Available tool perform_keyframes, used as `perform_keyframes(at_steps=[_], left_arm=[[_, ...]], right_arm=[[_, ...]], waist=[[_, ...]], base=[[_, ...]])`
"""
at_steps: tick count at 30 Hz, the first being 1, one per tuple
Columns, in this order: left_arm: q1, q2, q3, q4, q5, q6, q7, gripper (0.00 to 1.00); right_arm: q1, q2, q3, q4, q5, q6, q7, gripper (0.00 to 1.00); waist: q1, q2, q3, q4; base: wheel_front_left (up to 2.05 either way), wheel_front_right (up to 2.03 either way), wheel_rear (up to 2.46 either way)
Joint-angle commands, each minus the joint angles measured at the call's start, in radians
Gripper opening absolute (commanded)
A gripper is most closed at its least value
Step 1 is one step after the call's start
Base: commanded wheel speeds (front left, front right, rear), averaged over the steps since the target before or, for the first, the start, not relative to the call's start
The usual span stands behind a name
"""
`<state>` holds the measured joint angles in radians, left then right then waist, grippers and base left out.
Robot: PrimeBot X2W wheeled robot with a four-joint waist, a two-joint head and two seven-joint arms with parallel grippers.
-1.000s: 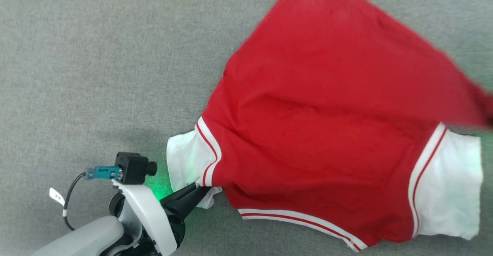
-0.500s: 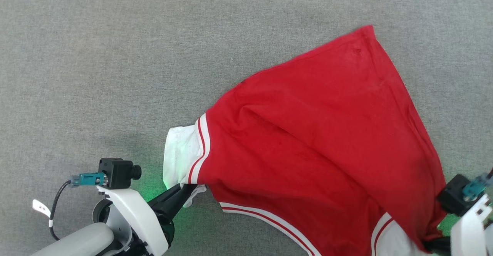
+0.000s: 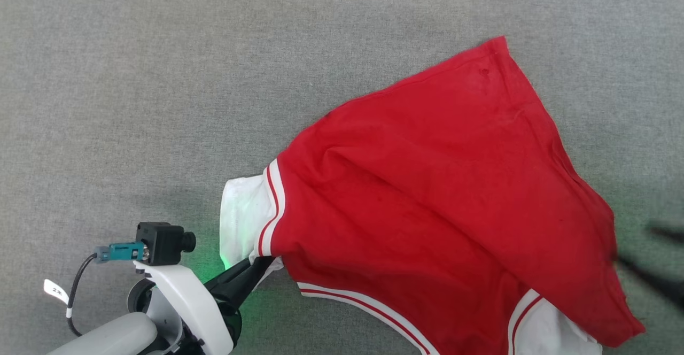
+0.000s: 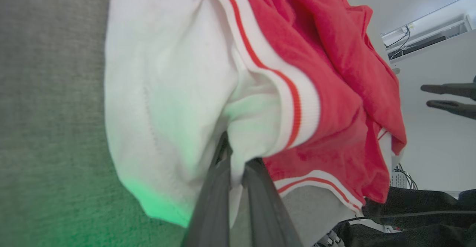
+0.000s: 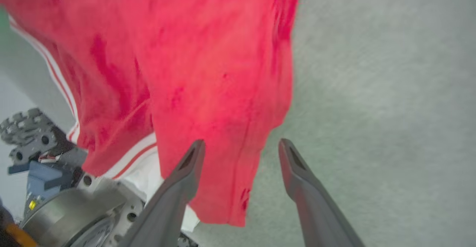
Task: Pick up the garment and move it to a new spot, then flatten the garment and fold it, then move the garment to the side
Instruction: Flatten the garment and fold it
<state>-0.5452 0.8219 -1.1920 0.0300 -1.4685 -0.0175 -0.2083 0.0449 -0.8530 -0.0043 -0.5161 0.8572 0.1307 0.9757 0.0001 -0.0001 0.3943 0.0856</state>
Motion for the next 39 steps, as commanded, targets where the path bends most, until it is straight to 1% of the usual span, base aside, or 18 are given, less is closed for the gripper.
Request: perform_keyframes(at_steps=[1, 3, 5, 8, 12, 14, 17, 19, 23, 27, 30, 32, 33, 34, 35, 39], left_arm=[[0.003, -0.003, 0.004, -0.004, 0.008, 0.001, -0.001, 0.0], [-0.004, -0.006, 0.004, -0.005, 0.012, 0.0, 0.002, 0.0], [-0.019, -0.017, 0.005, -0.006, 0.019, -0.004, 0.006, 0.0], [-0.033, -0.032, 0.004, 0.002, 0.022, -0.012, 0.011, 0.0], [-0.059, -0.062, 0.005, 0.021, 0.03, -0.026, 0.018, 0.0], [-0.071, -0.078, 0.007, 0.034, 0.034, -0.033, 0.02, 0.0], [-0.085, -0.102, 0.007, 0.053, 0.038, -0.043, 0.018, 0.0], [-0.088, -0.12, 0.005, 0.069, 0.041, -0.05, 0.017, 0.0], [-0.097, -0.146, 0.002, 0.103, 0.043, -0.064, 0.015, 0.0], [-0.103, -0.167, 0.002, 0.133, 0.046, -0.074, 0.012, 0.0], [-0.109, -0.179, 0.001, 0.151, 0.046, -0.081, 0.01, 0.0], [-0.112, -0.187, 0.0, 0.162, 0.045, -0.087, 0.009, 0.0], [-0.113, -0.19, 0.0, 0.167, 0.044, -0.086, 0.008, 0.0], [-0.114, -0.193, 0.0, 0.171, 0.042, -0.088, 0.008, 0.0], [-0.114, -0.195, 0.0, 0.175, 0.041, -0.091, 0.008, 0.0], [-0.111, -0.198, 0.01, 0.195, 0.04, -0.095, -0.006, 0.0]], right_arm=[[-0.06, -0.003, -0.063, -0.034, 0.016, 0.0, 0.009, 1.0], [-0.09, -0.008, -0.083, -0.049, 0.017, 0.0, 0.01, 1.0], [-0.169, -0.017, -0.1, -0.054, 0.008, 0.0, 0.003, 1.0], [-0.317, -0.02, -0.049, -0.021, 0.006, 0.0, -0.011, 1.0], [-0.544, -0.005, 0.102, 0.091, -0.041, 0.0, -0.039, 1.0], [-0.651, 0.014, 0.187, 0.175, -0.077, 0.0, -0.049, 1.0], [-0.773, 0.043, 0.307, 0.305, -0.105, 0.0, -0.042, 1.0], [-0.839, 0.05, 0.385, 0.386, -0.125, 0.0, -0.034, 1.0], [-0.928, 0.049, 0.515, 0.511, -0.137, 0.0, -0.034, 1.0], [-0.985, 0.042, 0.606, 0.607, -0.131, 0.0, -0.037, 1.0], [-1.002, 0.035, 0.683, 0.661, -0.12, 0.0, -0.02, 1.0], [-1.007, 0.034, 0.732, 0.677, -0.097, 0.0, -0.01, 1.0], [-1.011, 0.036, 0.75, 0.68, -0.082, 0.0, -0.01, 0.49], [-1.014, 0.038, 0.767, 0.683, -0.064, 0.0, -0.013, 0.21], [-1.02, 0.039, 0.778, 0.687, -0.05, 0.0, -0.016, 0.0], [-1.055, 0.047, 0.767, 0.702, -0.022, 0.0, -0.094, 0.0]], waist=[[-0.0001, 0.0001, 0.008, 0.005], [-0.0001, 0.0001, 0.013, 0.009], [-0.0001, 0.0001, 0.029, 0.018], [-0.0001, 0.0001, 0.052, 0.036], [-0.0001, 0.0001, 0.084, 0.065], [-0.0001, 0.0001, 0.1, 0.082], [-0.0001, 0.0001, 0.122, 0.101], [-0.0001, 0.0001, 0.135, 0.113], [-0.0001, 0.0001, 0.16, 0.132], [-0.0001, 0.0001, 0.176, 0.142], [-0.0001, 0.0001, 0.181, 0.146], [-0.0001, 0.0001, 0.181, 0.147], [-0.0001, 0.0001, 0.18, 0.147], [-0.0001, 0.0001, 0.179, 0.147], [-0.0001, 0.0001, 0.177, 0.146], [-0.0001, 0.0001, 0.159, 0.14]], base=[[0.0, 0.0, 0.0], [0.0, 0.0, 0.0], [0.0, 0.0, 0.0], [0.0, 0.0, 0.0], [0.0, 0.0, 0.0], [0.0, 0.0, 0.0], [0.0, 0.0, 0.0], [0.0, 0.0, 0.0], [0.0, 0.0, 0.0], [0.0, 0.0, 0.0], [0.0, 0.0, 0.0], [0.0, 0.0, 0.0], [0.0, 0.0, 0.0], [0.0, 0.0, 0.0], [0.0, 0.0, 0.0], [0.0, 0.0, 0.0]])
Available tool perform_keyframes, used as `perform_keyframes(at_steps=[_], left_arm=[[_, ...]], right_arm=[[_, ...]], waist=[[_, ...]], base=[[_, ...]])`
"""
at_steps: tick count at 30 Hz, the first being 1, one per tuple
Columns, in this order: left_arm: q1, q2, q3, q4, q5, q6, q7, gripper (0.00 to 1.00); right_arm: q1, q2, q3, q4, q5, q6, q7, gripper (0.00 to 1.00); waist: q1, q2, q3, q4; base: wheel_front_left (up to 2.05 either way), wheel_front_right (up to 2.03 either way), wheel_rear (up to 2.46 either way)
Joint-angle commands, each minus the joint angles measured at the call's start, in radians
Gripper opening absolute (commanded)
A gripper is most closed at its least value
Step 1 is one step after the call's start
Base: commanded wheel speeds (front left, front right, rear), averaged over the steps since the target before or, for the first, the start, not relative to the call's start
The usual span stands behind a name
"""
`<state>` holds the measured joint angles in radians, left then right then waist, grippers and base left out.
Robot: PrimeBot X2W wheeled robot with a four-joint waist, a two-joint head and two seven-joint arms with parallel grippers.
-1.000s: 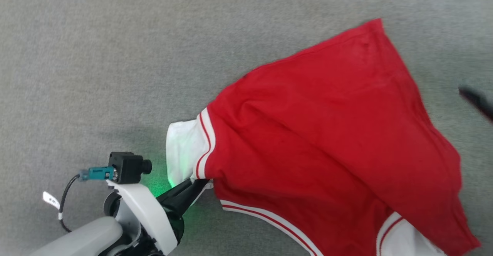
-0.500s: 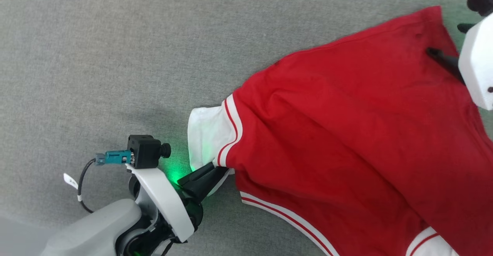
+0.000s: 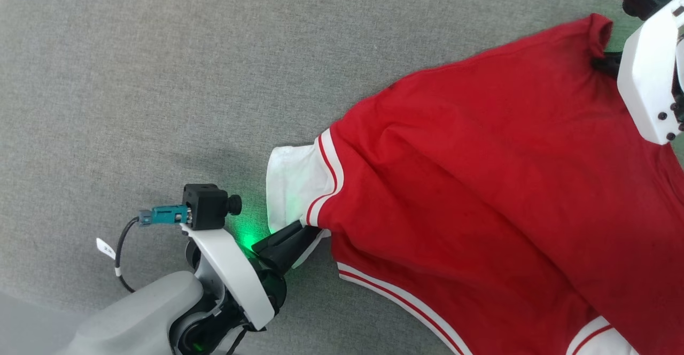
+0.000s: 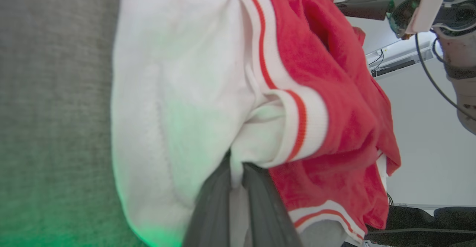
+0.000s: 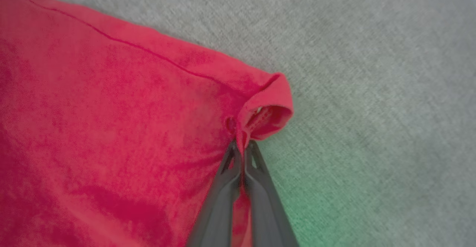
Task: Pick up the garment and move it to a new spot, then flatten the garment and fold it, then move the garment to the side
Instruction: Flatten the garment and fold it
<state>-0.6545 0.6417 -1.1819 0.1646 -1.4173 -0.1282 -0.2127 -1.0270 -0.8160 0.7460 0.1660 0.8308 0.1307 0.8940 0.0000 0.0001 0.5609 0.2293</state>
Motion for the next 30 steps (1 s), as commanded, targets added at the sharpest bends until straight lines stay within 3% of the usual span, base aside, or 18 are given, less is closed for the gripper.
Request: perform_keyframes(at_steps=[1, 12, 18, 22, 30], left_arm=[[-0.001, -0.013, 0.006, 0.066, -0.01, 0.015, -0.004, 0.0], [-0.033, 0.064, 0.054, 0.073, 0.033, 0.02, -0.027, 0.0], [-0.143, 0.109, 0.104, 0.072, 0.051, 0.031, -0.007, 0.0], [-0.278, 0.093, 0.143, 0.097, 0.053, 0.016, 0.044, 0.0], [-0.703, -0.02, 0.272, 0.304, -0.009, 0.004, 0.186, 0.0]], right_arm=[[0.006, 0.014, 0.005, 0.029, 0.009, 0.0, -0.039, 0.0], [-0.052, 0.066, -0.101, 0.152, 0.022, 0.0, -0.304, 0.0], [-0.094, 0.111, -0.191, 0.255, 0.01, 0.0, -0.447, 0.0], [-0.154, 0.157, -0.265, 0.342, -0.004, 0.0, -0.535, 0.0], [-0.369, 0.274, -0.393, 0.522, -0.083, 0.0, -0.686, 0.0]], waist=[[0.0, -0.0001, -0.014, -0.006], [0.0, -0.0001, -0.095, -0.054], [0.0, -0.0001, -0.122, -0.087], [0.0, -0.0001, -0.114, -0.108], [0.0, -0.0001, -0.034, -0.164]], base=[[0.0, 0.0, 0.0], [0.0, 0.0, 0.0], [0.0, 0.0, 0.0], [0.0, 0.0, 0.0], [0.0, 0.0, 0.0]])
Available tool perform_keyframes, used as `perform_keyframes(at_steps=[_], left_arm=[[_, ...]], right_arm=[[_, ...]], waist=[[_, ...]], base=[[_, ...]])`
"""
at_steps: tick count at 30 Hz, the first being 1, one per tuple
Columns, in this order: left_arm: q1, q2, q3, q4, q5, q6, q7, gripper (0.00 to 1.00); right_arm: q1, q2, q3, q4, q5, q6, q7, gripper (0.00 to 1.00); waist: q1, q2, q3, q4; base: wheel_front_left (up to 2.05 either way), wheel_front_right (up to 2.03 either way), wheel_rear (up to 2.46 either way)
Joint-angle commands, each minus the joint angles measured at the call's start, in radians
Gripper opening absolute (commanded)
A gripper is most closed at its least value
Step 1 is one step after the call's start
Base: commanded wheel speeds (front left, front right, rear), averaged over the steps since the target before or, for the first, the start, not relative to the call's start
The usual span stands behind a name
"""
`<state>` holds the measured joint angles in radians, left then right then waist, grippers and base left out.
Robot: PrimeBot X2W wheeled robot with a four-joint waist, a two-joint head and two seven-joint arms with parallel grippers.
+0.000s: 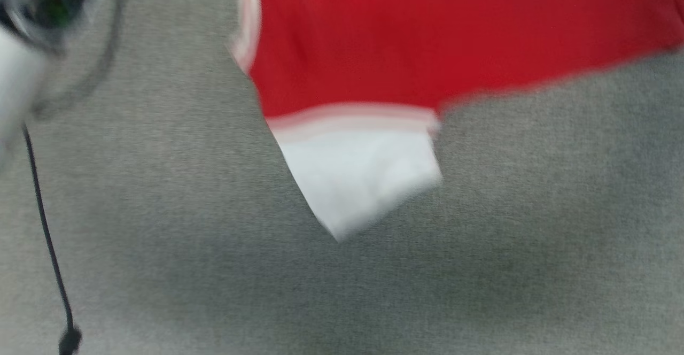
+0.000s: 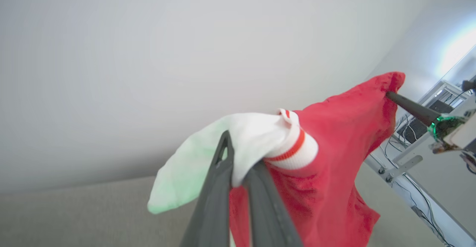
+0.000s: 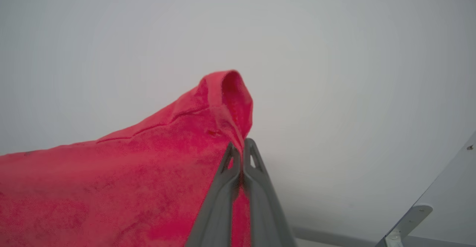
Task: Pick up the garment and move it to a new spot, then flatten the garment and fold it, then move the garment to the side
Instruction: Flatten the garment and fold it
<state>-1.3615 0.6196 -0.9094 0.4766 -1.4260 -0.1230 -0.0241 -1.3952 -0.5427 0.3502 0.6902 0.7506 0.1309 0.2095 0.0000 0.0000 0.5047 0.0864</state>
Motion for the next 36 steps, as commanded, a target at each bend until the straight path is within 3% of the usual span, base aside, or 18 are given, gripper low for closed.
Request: perform_keyframes(at_steps=[1, 9, 12, 15, 21, 24, 30, 36], left_arm=[[-0.058, -0.013, 0.014, 0.036, 0.003, -0.001, 0.01, 0.0], [-0.446, -0.139, 0.134, 0.35, -0.002, 0.016, -0.047, 0.0], [-0.518, -0.182, 0.154, 0.435, -0.019, 0.0, -0.054, 0.0], [-0.492, -0.196, 0.151, 0.453, -0.041, -0.007, -0.033, 0.0], [-0.324, -0.183, 0.158, 0.31, -0.11, -0.008, -0.014, 0.0], [-0.154, -0.146, 0.152, 0.141, -0.161, -0.008, 0.0, 0.0], [0.21, -0.086, 0.198, -0.186, -0.245, -0.008, -0.06, 0.0], [0.511, -0.043, 0.15, -0.39, -0.202, -0.008, -0.112, 0.0]], right_arm=[[-0.034, 0.018, -0.012, 0.022, -0.014, 0.0, -0.022, 0.0], [-0.268, 0.126, -0.102, 0.199, -0.09, 0.0, -0.216, 0.0], [-0.325, 0.151, -0.105, 0.269, -0.107, 0.0, -0.253, 0.0], [-0.317, 0.151, -0.077, 0.295, -0.103, 0.0, -0.233, 0.0], [-0.223, 0.133, -0.01, 0.278, -0.058, 0.0, -0.19, 0.0], [-0.127, 0.108, 0.048, 0.212, -0.011, 0.0, -0.153, 0.0], [0.117, -0.019, 0.123, 0.011, 0.118, 0.0, -0.09, 0.0], [0.42, -0.161, 0.116, -0.212, 0.246, 0.0, -0.016, 0.0]], waist=[[0.0, 0.0, 0.035, -0.031], [0.0, 0.0, 0.092, -0.106], [0.0, 0.0, 0.103, -0.118], [0.0, 0.0, 0.111, -0.116], [0.0, 0.0, 0.121, -0.102], [0.0, 0.0, 0.117, -0.094], [0.0, 0.0, 0.082, -0.065], [0.0, 0.0, 0.022, -0.038]], base=[[0.0, 0.0, 0.0], [0.0, 0.0, 0.0], [0.0, 0.0, 0.0], [0.0, 0.0, 0.0], [0.0, 0.0, 0.0], [0.0, 0.0, 0.0], [0.0, 0.0, 0.0], [0.0, 0.0, 0.0]])
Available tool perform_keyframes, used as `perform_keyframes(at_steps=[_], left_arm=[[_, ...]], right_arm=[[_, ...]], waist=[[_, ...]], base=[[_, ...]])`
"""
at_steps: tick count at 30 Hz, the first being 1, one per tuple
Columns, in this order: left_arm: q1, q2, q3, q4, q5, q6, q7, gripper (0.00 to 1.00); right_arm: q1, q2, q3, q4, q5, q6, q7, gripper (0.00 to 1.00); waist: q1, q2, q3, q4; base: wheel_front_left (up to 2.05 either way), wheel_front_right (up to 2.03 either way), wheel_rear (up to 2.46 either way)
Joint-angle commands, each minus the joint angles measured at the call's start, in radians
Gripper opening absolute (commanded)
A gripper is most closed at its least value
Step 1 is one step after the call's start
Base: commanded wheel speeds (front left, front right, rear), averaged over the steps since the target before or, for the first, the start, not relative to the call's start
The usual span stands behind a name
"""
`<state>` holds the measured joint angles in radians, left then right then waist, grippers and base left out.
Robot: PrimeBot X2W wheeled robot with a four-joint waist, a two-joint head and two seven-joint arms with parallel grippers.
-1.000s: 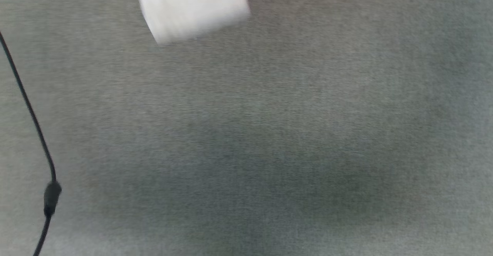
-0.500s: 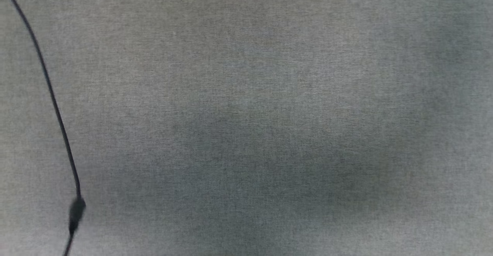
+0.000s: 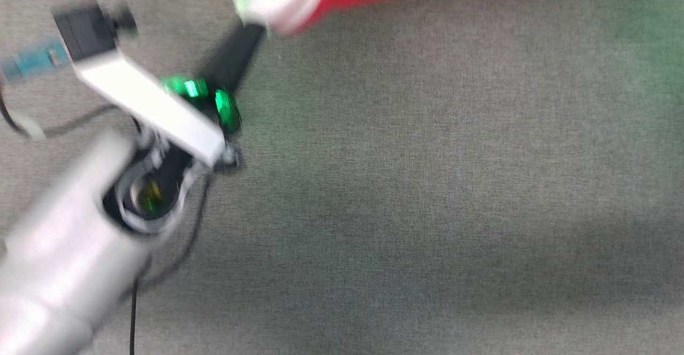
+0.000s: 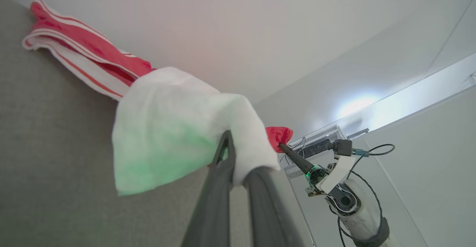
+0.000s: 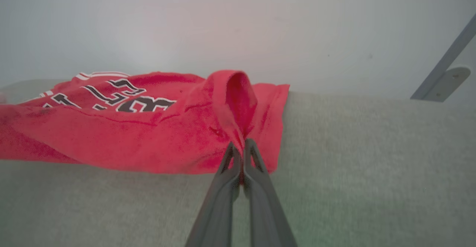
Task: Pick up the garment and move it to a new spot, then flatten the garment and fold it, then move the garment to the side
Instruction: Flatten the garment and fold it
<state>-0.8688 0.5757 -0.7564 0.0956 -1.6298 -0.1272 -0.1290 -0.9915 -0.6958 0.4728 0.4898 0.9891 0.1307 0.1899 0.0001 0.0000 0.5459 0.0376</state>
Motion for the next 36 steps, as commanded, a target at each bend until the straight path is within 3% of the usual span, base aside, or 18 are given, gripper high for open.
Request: perform_keyframes(at_steps=[1, 7, 14, 20, 26, 36], left_arm=[[0.061, 0.009, -0.01, -0.032, 0.011, -0.004, -0.019, 0.0], [0.301, 0.058, -0.028, -0.175, 0.021, -0.004, -0.08, 0.0], [0.517, 0.108, -0.02, -0.257, 0.064, -0.004, -0.123, 0.0], [0.655, 0.124, 0.009, -0.297, 0.093, -0.004, -0.135, 0.0], [0.784, 0.141, 0.043, -0.339, 0.126, -0.004, -0.137, 0.0], [0.917, 0.146, 0.094, -0.395, 0.166, -0.004, -0.137, 0.0]], right_arm=[[0.069, -0.026, -0.012, -0.046, 0.023, 0.0, 0.014, 0.0], [0.376, -0.117, -0.079, -0.236, 0.105, 0.0, 0.075, 0.0], [0.672, -0.156, -0.217, -0.394, 0.118, 0.0, 0.106, 0.0], [0.895, -0.112, -0.356, -0.503, 0.084, 0.0, 0.145, 0.0], [1.072, -0.028, -0.485, -0.609, 0.027, 0.0, 0.227, 0.0], [1.237, 0.111, -0.637, -0.781, -0.052, 0.0, 0.372, 0.0]], waist=[[-0.0001, 0.0, -0.031, 0.012], [-0.0001, 0.0, -0.094, 0.015], [-0.0001, 0.0, -0.153, 0.015], [-0.0001, 0.0, -0.221, 0.015], [-0.0001, 0.0, -0.28, 0.007], [-0.0001, 0.0, -0.315, 0.004]], base=[[0.0, 0.0, 0.0], [0.0, 0.0, 0.0], [0.0, 0.0, 0.0], [0.0, 0.0, 0.0], [0.0, 0.0, 0.0], [0.0, 0.0, 0.0]])
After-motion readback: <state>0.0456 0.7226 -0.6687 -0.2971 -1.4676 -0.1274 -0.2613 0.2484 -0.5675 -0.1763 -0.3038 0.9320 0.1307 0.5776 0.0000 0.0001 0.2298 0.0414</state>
